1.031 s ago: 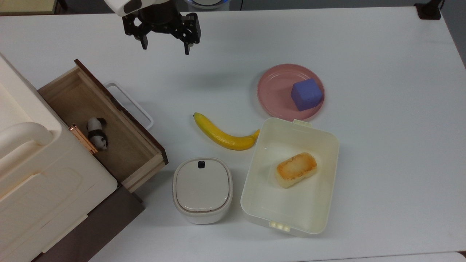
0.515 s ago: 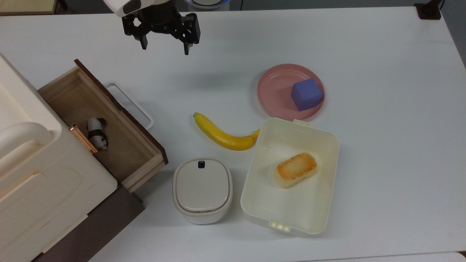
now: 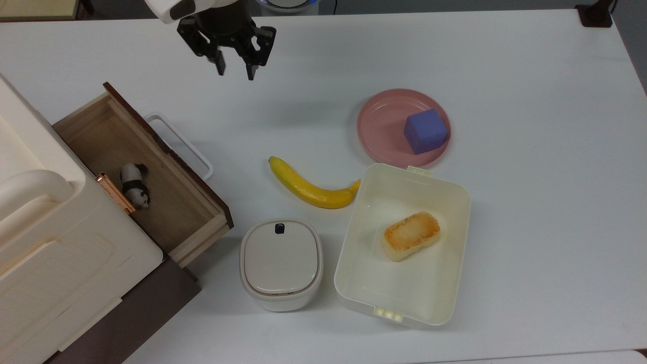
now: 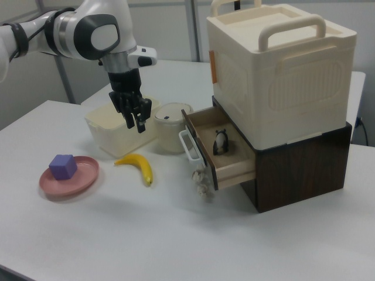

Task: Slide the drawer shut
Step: 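Lower the gripper to the front of the open dark drawer, then push the drawer front inward with the gripper until shut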

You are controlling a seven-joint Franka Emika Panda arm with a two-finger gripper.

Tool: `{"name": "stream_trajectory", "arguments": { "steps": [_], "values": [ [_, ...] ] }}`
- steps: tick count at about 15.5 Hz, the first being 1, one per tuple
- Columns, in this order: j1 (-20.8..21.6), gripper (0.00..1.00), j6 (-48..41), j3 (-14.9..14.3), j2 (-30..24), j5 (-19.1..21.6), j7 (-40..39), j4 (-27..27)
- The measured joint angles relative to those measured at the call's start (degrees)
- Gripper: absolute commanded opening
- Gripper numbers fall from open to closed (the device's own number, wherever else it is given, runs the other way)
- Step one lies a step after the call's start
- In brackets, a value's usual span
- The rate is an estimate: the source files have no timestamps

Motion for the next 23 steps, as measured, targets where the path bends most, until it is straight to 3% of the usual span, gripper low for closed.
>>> {"name": "stream_trajectory", "arguments": {
  "steps": [8, 16, 23],
  "values": [
    [-1.57, 0.03, 1.50, -0.04, 2.81, 0.27, 17.21, -0.63],
    [-3.32, 0.00, 16.24, -0.45, 12.36, -0.96, 26.47, -0.97],
    [-7.07, 0.00, 29.03, -0.59, 14.43, -4.90, 31.02, 0.65]
  ]
}}
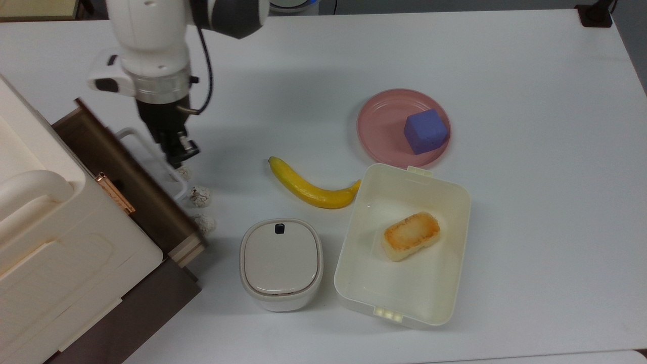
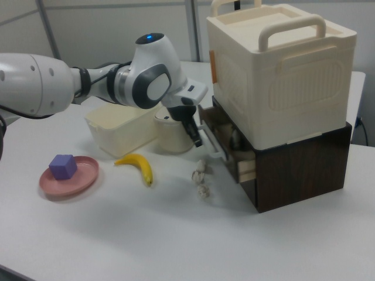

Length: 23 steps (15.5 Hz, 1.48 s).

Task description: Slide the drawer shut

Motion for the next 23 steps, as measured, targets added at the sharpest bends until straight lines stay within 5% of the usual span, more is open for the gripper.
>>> {"name": "stream_trajectory", "arguments": {
  "steps": [9, 12, 14, 17, 19, 20, 23],
  "values": [
    [-1.84, 0.03, 5.14, -0.59, 5.50, -7.41, 2.70, 4.75],
    [-1.45, 0.09, 0.08, -0.03, 3.18, -7.18, -5.57, 4.76],
    [-0.92, 0.14, -9.44, 1.33, -0.28, -3.28, -14.52, 4.79],
    [-0.09, 0.39, -21.28, 2.12, -6.00, 3.03, -29.12, 4.78],
    [0.33, 0.71, -25.46, 2.32, -8.93, 4.18, -35.57, 4.63],
    [0.93, 0.97, -26.80, 2.35, -9.97, 4.36, -38.05, 4.49],
    [4.21, 1.00, -28.99, 2.41, -11.38, 4.38, -41.94, 4.03]
  ]
}}
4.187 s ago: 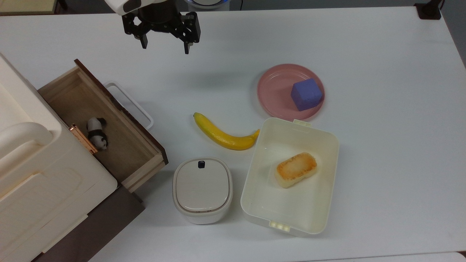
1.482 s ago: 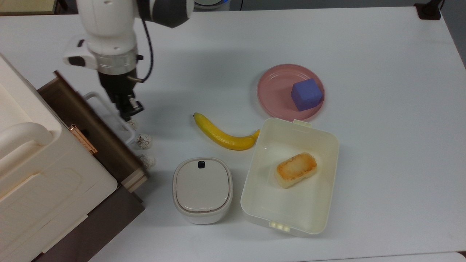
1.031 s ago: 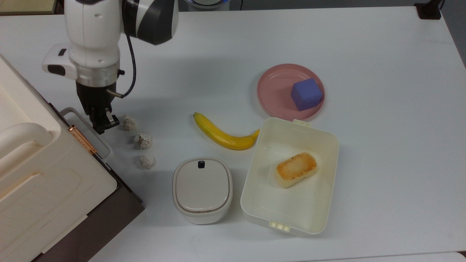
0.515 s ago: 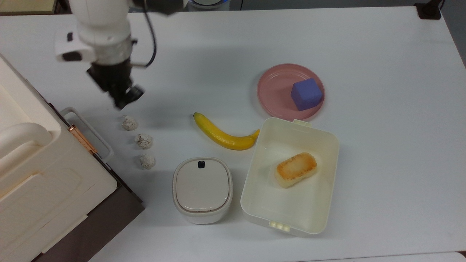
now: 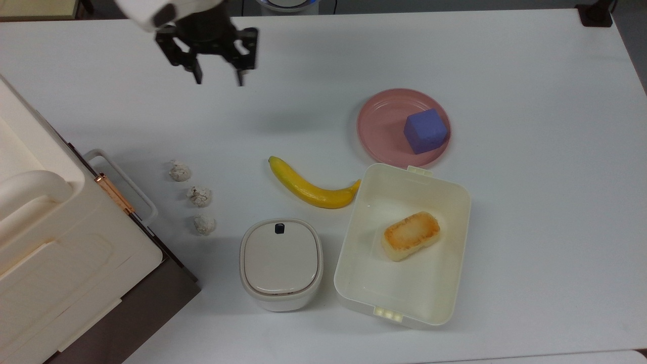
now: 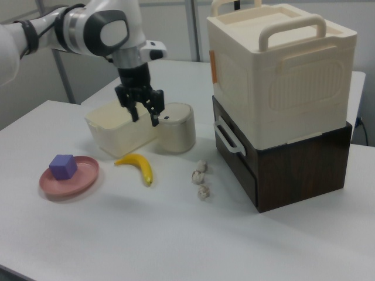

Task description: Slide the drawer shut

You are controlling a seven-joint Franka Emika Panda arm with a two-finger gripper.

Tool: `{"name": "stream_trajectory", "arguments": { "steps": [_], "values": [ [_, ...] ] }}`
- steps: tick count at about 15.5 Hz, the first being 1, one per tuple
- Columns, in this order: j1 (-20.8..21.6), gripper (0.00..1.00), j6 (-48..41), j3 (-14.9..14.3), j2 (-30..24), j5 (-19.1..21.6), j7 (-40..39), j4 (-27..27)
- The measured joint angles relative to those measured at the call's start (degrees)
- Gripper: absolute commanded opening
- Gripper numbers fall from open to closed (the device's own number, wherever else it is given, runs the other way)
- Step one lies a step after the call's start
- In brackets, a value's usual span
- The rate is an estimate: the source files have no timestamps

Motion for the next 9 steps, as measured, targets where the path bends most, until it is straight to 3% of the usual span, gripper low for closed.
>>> {"name": "stream_trajectory", "arguments": {
  "steps": [3, 9],
  "values": [
    [2.31, 1.00, -0.06, 0.01, 0.03, -0.38, -0.15, -0.43],
    [1.99, 1.00, -0.06, -0.82, 0.50, -1.02, -0.15, -0.63]
  ]
}}
